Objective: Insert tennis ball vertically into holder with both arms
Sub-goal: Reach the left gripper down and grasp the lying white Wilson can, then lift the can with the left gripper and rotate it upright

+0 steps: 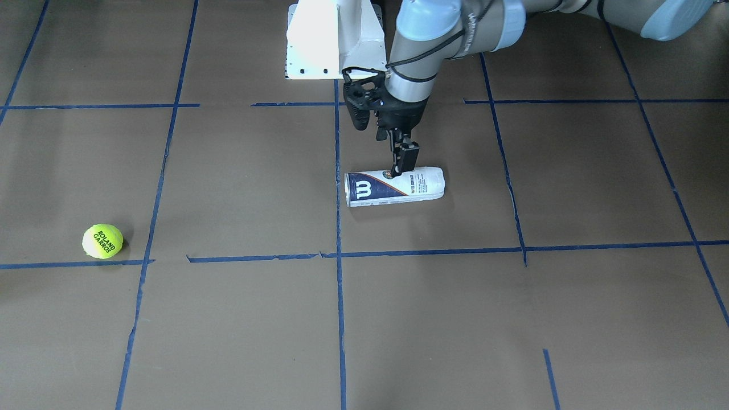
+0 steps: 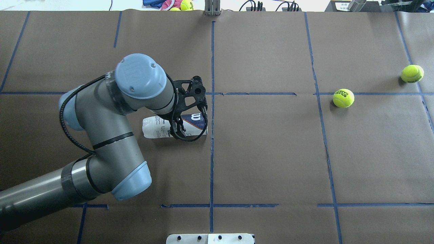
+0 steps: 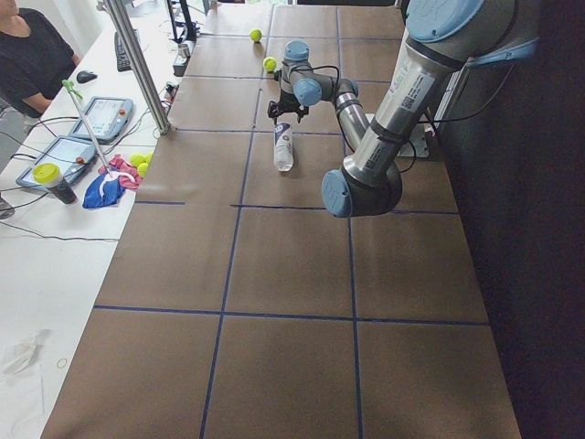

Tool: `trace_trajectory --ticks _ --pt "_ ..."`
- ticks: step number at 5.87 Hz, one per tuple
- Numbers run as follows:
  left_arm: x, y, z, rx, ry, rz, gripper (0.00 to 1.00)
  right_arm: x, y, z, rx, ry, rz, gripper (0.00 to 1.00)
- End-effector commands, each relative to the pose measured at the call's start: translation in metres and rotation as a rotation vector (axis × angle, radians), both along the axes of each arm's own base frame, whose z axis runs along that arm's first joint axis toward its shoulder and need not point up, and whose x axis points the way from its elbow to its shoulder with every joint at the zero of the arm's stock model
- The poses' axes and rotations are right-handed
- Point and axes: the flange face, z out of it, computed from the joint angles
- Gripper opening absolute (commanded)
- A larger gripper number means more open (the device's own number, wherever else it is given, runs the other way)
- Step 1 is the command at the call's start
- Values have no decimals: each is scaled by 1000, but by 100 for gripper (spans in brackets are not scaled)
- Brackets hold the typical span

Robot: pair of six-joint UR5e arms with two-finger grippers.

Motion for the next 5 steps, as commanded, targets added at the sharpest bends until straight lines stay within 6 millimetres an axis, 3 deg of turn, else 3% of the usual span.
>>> trace_trajectory --ticks 1,3,4,5 --pt "31 6 -8 101 -162 64 100 -1 0 1 -4 -1 1 100" --pt "57 15 -8 133 -205 63 100 -4 -1 2 -5 -1 -9 100" --pt "71 8 -13 123 -220 62 100 -6 -1 2 -6 -1 -12 100" --pt "77 3 -4 105 -229 33 100 -7 -1 2 -6 -1 -17 100"
